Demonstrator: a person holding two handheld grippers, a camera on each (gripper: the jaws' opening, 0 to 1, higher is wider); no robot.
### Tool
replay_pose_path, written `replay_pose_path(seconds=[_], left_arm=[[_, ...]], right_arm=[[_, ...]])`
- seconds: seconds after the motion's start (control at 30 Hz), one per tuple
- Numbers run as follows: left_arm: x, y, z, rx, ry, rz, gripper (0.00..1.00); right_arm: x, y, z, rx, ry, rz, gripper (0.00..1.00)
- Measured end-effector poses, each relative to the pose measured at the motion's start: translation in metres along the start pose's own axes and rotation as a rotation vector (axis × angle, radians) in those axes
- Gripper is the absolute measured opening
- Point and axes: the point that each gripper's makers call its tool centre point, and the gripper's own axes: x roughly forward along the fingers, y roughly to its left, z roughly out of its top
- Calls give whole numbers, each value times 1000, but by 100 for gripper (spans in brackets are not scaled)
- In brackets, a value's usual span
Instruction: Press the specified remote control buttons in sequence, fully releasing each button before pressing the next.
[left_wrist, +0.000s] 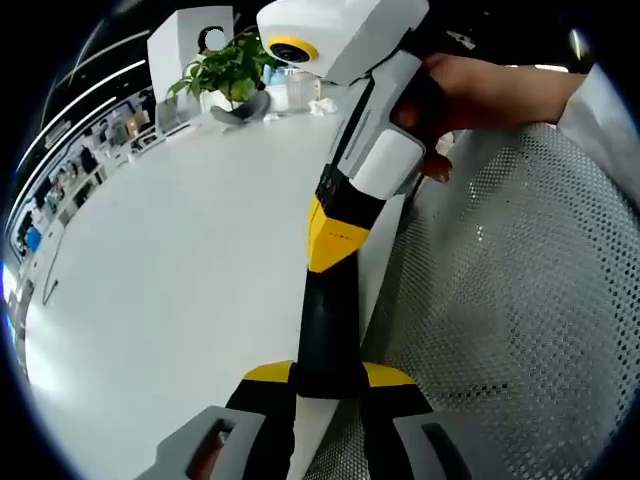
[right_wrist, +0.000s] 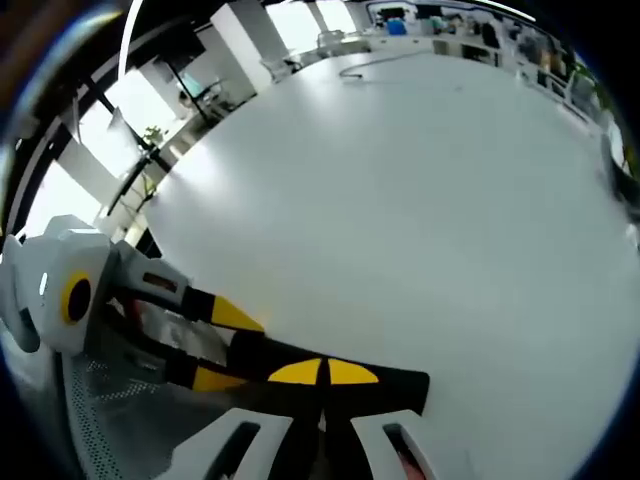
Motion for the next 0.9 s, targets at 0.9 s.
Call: replay_pose_path(seconds=[0.9], left_arm=[[2,1,0,32,6,9,23]], right_arm=[[4,-1,-2,-116,12,-28,0]])
